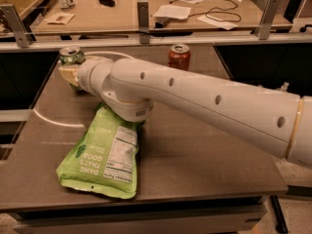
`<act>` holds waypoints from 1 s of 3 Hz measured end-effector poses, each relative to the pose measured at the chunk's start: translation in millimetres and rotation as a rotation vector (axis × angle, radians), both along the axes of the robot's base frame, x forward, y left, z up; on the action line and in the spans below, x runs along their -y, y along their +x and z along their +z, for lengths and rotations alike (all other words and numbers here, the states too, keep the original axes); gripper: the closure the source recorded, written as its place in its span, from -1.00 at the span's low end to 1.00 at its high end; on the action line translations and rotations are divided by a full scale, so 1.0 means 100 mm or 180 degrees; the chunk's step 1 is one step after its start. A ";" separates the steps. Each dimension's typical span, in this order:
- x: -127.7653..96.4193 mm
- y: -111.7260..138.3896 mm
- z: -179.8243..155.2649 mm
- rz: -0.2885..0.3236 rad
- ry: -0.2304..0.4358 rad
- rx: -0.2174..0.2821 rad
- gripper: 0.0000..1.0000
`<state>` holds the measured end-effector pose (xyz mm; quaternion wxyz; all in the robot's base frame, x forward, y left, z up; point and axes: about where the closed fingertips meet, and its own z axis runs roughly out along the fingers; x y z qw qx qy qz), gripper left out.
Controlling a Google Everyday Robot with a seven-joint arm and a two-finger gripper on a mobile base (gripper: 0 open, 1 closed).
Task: Move green can near coke can
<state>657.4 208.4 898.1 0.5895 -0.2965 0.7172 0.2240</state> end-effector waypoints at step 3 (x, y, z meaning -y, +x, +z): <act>1.06 -0.34 0.15 -0.0203 -0.0312 -0.0036 1.00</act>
Offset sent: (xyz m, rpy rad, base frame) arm -0.0270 -0.1241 0.0302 -0.1172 0.0329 -0.0494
